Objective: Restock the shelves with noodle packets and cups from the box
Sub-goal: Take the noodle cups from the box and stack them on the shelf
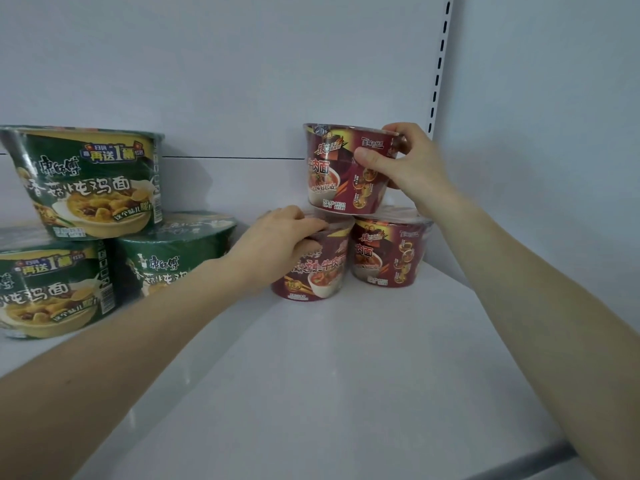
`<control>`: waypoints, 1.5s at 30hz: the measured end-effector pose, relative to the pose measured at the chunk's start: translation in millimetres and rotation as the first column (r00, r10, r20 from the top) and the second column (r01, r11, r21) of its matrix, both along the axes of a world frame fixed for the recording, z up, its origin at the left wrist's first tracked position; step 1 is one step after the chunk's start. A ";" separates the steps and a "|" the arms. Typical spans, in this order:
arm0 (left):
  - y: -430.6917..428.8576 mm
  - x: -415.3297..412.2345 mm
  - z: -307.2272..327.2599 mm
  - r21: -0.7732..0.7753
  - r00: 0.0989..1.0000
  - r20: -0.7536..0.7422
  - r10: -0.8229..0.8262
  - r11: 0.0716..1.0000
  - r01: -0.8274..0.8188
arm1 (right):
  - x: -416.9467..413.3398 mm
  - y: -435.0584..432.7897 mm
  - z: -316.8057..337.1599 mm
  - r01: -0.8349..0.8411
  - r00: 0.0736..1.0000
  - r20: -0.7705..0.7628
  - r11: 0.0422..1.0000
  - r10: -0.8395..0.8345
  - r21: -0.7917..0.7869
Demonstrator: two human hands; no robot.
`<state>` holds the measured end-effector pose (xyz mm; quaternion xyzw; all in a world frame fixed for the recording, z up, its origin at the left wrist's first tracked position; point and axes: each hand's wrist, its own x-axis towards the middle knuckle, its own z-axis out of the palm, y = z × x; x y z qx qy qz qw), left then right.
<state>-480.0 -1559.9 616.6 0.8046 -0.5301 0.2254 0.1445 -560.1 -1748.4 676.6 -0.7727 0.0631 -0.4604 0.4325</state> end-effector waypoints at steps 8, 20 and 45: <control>10.6 -2.5 4.7 -0.085 0.989 -0.145 -0.042 0.996 0.030 | -0.3 -2.1 -0.2 -0.005 1.000 0.004 1.000 0.005 0.016; -14.2 -15.8 5.0 -0.095 0.984 0.082 0.161 0.984 -0.153 | -0.7 -5.4 -1.3 -0.005 1.000 0.004 1.000 0.005 0.003; -27.5 -9.2 30.7 -0.721 0.736 -0.555 -0.388 0.665 -0.194 | -32.9 -34.8 -37.6 -0.116 0.719 -0.629 0.843 -0.294 -0.526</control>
